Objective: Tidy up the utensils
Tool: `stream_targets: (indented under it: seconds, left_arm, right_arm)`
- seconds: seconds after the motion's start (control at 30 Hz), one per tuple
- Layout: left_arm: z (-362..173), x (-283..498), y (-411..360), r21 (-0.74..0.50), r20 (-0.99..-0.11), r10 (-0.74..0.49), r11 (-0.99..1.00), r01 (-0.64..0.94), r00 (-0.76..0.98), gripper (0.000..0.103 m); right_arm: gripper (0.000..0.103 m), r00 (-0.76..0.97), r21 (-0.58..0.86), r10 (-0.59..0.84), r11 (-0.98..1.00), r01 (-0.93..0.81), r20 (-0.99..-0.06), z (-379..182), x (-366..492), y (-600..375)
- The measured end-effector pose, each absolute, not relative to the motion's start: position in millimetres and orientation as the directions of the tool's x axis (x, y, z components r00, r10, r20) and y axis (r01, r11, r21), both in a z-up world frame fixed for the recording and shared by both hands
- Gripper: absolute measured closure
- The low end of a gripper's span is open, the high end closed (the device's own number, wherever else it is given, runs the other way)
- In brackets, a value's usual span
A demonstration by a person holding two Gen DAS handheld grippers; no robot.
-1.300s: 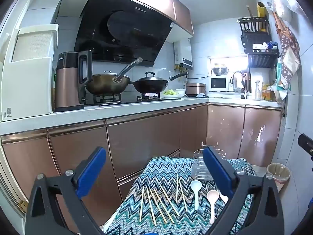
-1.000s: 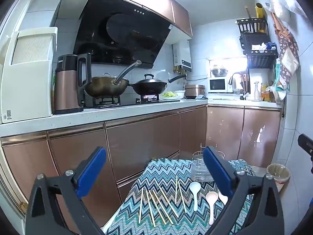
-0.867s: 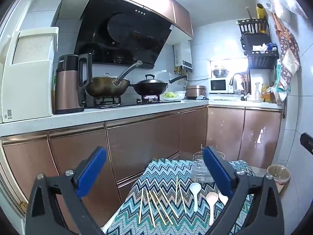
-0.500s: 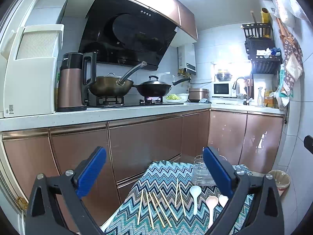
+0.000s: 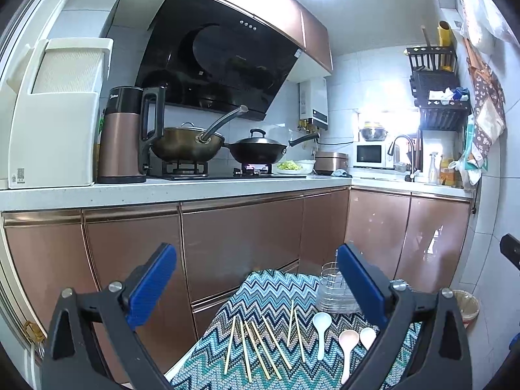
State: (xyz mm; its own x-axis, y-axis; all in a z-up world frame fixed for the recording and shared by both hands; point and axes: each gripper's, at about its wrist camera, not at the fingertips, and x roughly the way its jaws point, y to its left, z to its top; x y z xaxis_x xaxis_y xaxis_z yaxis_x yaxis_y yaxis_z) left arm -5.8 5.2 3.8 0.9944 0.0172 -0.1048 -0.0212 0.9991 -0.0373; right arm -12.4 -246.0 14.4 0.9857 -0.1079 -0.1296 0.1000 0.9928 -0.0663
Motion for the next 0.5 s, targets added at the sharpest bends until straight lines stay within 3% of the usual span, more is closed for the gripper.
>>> stream_targets:
  seconds: [0.5]
  left_arm:
    - [4.0, -6.8, 8.1, -0.014, -0.055, 0.082, 0.996, -0.083, 0.995, 0.003]
  right_arm:
    - [0.000, 0.984, -0.086, -0.103, 0.992, 0.091, -0.146, 7.7, -5.4, -240.9]
